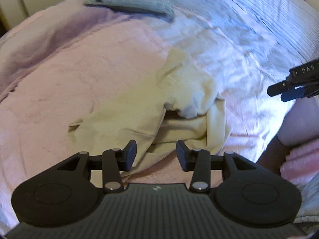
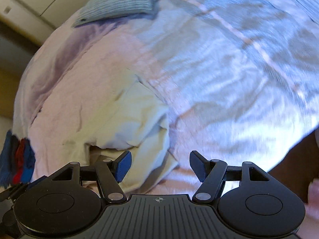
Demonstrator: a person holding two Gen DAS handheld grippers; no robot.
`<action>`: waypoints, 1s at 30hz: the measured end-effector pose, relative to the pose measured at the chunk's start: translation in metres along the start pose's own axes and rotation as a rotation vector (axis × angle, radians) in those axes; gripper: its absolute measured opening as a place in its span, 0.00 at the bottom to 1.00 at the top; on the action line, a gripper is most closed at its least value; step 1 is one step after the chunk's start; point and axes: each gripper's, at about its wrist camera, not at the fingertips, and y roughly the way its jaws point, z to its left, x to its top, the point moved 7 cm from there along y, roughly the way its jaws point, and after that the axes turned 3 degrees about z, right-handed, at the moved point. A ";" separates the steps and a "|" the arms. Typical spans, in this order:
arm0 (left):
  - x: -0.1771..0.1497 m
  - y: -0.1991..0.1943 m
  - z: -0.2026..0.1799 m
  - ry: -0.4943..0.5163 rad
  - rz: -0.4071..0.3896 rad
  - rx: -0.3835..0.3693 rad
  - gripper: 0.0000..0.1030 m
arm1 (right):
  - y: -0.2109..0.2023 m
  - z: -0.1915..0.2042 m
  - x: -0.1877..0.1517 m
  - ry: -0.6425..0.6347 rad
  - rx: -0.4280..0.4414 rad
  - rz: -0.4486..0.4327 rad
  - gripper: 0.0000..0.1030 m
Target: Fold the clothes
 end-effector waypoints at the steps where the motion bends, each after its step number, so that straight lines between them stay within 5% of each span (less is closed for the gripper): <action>1: -0.002 0.007 0.002 0.010 0.011 -0.008 0.38 | 0.004 -0.002 -0.006 0.013 -0.014 0.005 0.66; 8: 0.006 0.046 0.002 0.004 0.003 -0.027 0.40 | 0.029 -0.025 -0.022 0.055 -0.082 0.016 0.66; 15: 0.018 0.082 0.007 0.049 -0.089 0.131 0.40 | 0.096 -0.030 -0.002 -0.046 -0.048 -0.035 0.66; 19: 0.011 0.103 0.014 0.036 -0.071 0.126 0.39 | 0.140 -0.033 0.011 -0.153 -0.055 -0.058 0.66; 21: 0.009 0.111 0.016 0.033 -0.065 0.116 0.22 | 0.154 -0.033 0.014 -0.160 -0.007 -0.066 0.66; 23: 0.009 0.112 0.020 0.026 -0.078 0.112 0.15 | 0.164 -0.031 0.016 -0.158 0.060 -0.070 0.64; 25: 0.012 0.113 0.028 -0.007 -0.081 0.087 0.11 | 0.169 -0.025 0.017 -0.184 0.115 -0.060 0.38; 26: 0.015 0.111 0.032 -0.031 -0.081 0.069 0.09 | 0.170 -0.020 0.017 -0.204 0.140 -0.048 0.10; 30: 0.033 0.091 0.070 -0.127 -0.125 0.053 0.08 | 0.153 0.000 0.030 -0.358 0.110 -0.079 0.03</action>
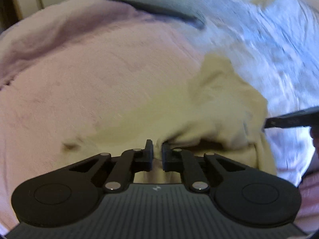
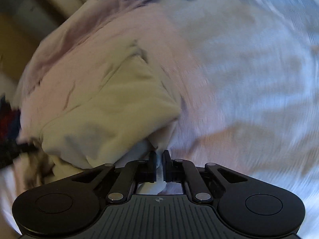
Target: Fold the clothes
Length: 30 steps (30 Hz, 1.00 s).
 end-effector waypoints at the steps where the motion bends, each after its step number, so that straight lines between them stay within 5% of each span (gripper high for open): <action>1: 0.012 -0.005 0.016 -0.006 -0.017 0.016 0.08 | -0.008 0.001 0.010 -0.019 -0.006 -0.026 0.03; 9: 0.128 -0.023 0.163 0.002 -0.125 0.159 0.07 | -0.068 0.037 0.152 -0.352 -0.020 -0.259 0.00; 12: 0.180 -0.003 0.225 -0.054 -0.145 0.198 0.11 | -0.067 0.045 0.224 -0.486 -0.136 -0.376 0.00; 16: 0.208 0.024 0.288 -0.209 -0.156 0.300 0.19 | -0.031 0.035 0.302 -0.419 -0.245 -0.374 0.00; 17: 0.203 0.030 0.290 -0.243 -0.152 0.275 0.23 | -0.021 0.035 0.310 -0.388 -0.229 -0.352 0.00; 19: 0.183 0.043 0.290 -0.318 -0.112 0.218 0.35 | -0.001 0.039 0.306 -0.328 -0.144 -0.291 0.13; 21: 0.149 0.058 0.282 -0.377 -0.030 0.171 0.34 | 0.021 0.041 0.284 -0.286 -0.072 -0.221 0.53; 24: 0.092 0.070 0.258 -0.416 0.096 0.149 0.34 | 0.053 0.043 0.234 -0.276 -0.066 -0.108 0.55; 30: 0.014 0.057 0.196 -0.580 0.223 0.053 0.34 | 0.081 0.055 0.141 -0.174 -0.068 0.075 0.55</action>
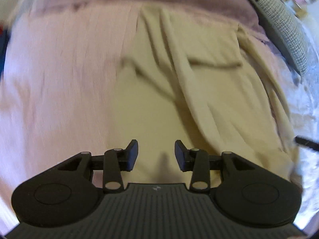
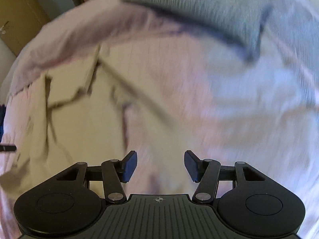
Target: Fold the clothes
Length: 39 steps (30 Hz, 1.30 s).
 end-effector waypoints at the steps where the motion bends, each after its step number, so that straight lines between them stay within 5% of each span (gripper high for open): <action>1: -0.010 -0.002 0.000 -0.024 0.019 0.016 0.34 | -0.004 0.004 -0.009 0.020 -0.002 0.009 0.55; 6: -0.054 -0.016 -0.006 -0.097 0.087 0.119 0.34 | -0.034 0.016 -0.043 0.097 -0.016 0.038 0.55; 14: -0.090 -0.055 -0.032 0.088 0.059 0.306 0.35 | -0.077 0.029 -0.081 0.074 -0.109 0.076 0.55; 33: -0.118 -0.164 -0.038 0.176 -0.081 0.285 0.40 | -0.196 0.094 -0.119 0.122 -0.133 -0.080 0.55; 39: -0.123 -0.163 -0.046 0.147 -0.109 0.172 0.45 | -0.195 0.093 -0.124 0.140 -0.128 -0.072 0.55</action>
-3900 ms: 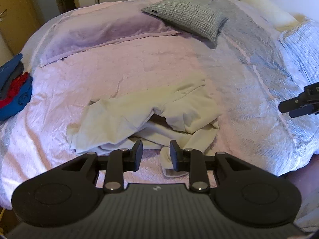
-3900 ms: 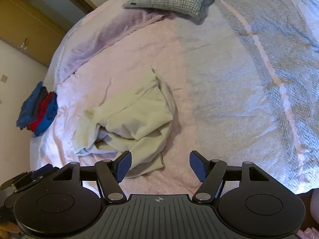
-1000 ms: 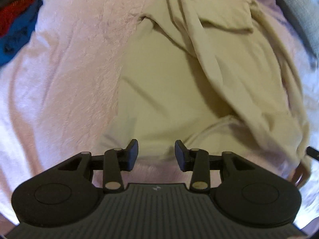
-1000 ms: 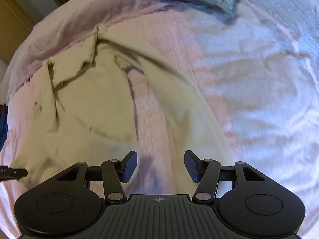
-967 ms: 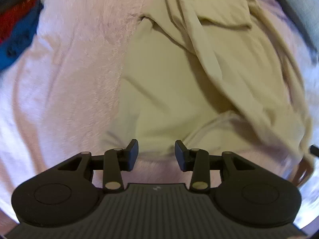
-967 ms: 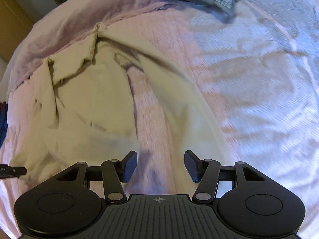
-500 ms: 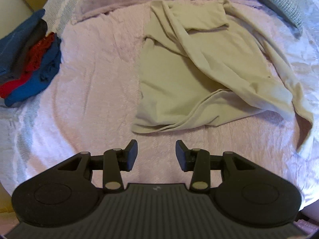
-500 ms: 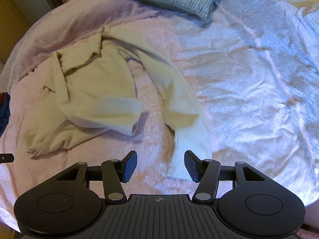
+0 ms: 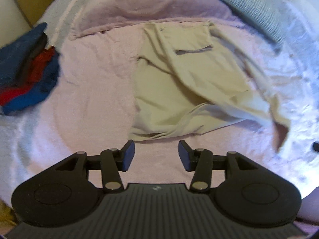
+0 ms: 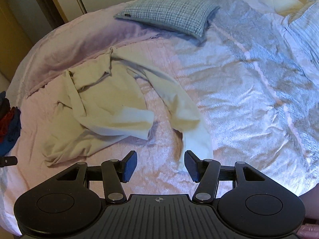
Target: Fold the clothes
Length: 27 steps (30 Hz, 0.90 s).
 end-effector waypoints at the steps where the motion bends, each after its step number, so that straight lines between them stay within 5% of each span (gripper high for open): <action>1: -0.002 0.004 -0.003 -0.015 -0.005 -0.034 0.45 | 0.003 -0.003 -0.002 0.007 -0.002 0.007 0.55; 13: -0.015 0.091 -0.062 -0.358 0.095 -0.406 0.57 | 0.086 -0.067 -0.023 0.041 -0.040 0.118 0.60; 20: 0.023 0.167 -0.078 -0.612 0.073 -0.493 0.58 | 0.145 -0.081 -0.016 -0.009 -0.031 0.110 0.70; 22: 0.030 0.192 -0.082 -0.651 0.107 -0.498 0.50 | 0.162 -0.084 -0.014 -0.026 -0.044 0.122 0.70; 23: 0.033 0.199 -0.083 -0.658 0.118 -0.516 0.34 | 0.171 -0.085 -0.014 -0.035 -0.052 0.129 0.70; 24: 0.036 0.206 -0.084 -0.665 0.128 -0.534 0.03 | 0.176 -0.086 -0.013 -0.055 -0.056 0.135 0.64; 25: 0.039 0.207 -0.084 -0.665 0.133 -0.559 0.03 | 0.179 -0.087 -0.011 -0.093 -0.050 0.142 0.52; 26: 0.043 0.202 -0.079 -0.656 0.120 -0.578 0.02 | 0.179 -0.087 -0.008 -0.133 -0.034 0.152 0.10; 27: 0.048 0.196 -0.074 -0.647 0.108 -0.598 0.02 | 0.178 -0.088 -0.004 -0.168 -0.017 0.164 0.06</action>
